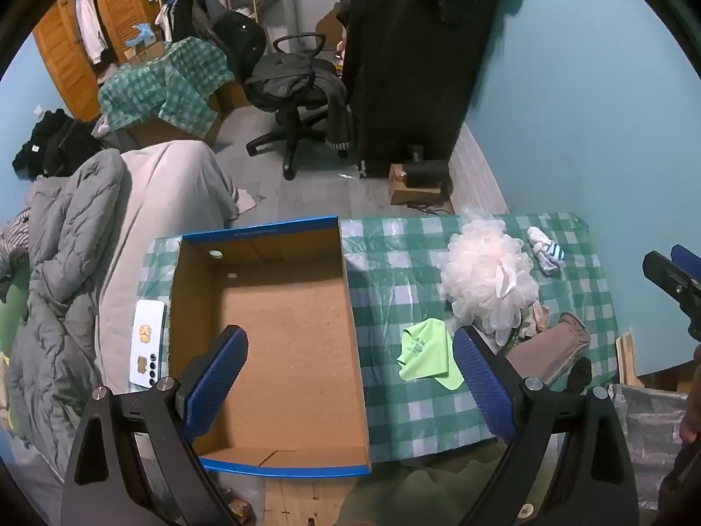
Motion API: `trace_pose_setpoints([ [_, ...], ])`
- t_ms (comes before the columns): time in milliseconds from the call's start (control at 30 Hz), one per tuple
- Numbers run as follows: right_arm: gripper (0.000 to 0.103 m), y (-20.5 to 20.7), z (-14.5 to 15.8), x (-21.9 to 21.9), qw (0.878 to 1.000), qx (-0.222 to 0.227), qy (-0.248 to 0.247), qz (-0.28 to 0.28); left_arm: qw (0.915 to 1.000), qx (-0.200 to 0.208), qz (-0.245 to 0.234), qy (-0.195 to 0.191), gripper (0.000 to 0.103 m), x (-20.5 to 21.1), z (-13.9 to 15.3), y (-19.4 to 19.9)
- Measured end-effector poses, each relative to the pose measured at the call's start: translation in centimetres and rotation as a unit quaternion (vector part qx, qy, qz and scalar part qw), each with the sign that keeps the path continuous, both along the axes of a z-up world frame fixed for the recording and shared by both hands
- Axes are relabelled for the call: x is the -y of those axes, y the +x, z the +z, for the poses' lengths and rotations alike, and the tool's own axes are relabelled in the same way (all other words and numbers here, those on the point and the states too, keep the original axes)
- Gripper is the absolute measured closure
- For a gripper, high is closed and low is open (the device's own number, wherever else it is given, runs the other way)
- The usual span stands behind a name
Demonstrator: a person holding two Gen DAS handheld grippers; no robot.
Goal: Organize soft objects
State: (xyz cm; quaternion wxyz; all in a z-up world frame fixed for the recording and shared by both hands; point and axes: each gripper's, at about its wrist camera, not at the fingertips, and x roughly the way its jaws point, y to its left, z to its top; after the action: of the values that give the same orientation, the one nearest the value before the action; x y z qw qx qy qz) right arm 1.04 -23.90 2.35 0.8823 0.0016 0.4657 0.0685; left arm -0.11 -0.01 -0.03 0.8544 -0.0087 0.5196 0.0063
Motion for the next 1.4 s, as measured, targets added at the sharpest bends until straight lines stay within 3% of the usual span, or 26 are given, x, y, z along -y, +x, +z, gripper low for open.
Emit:
trace_pose_setpoints([
  [1400, 0.001, 1.5, -0.2, 1.3, 1.000, -0.010, 0.020, 0.004, 1.0000, 0.003, 0.005, 0.001, 0.007, 1.3, 0.3, 0.4],
])
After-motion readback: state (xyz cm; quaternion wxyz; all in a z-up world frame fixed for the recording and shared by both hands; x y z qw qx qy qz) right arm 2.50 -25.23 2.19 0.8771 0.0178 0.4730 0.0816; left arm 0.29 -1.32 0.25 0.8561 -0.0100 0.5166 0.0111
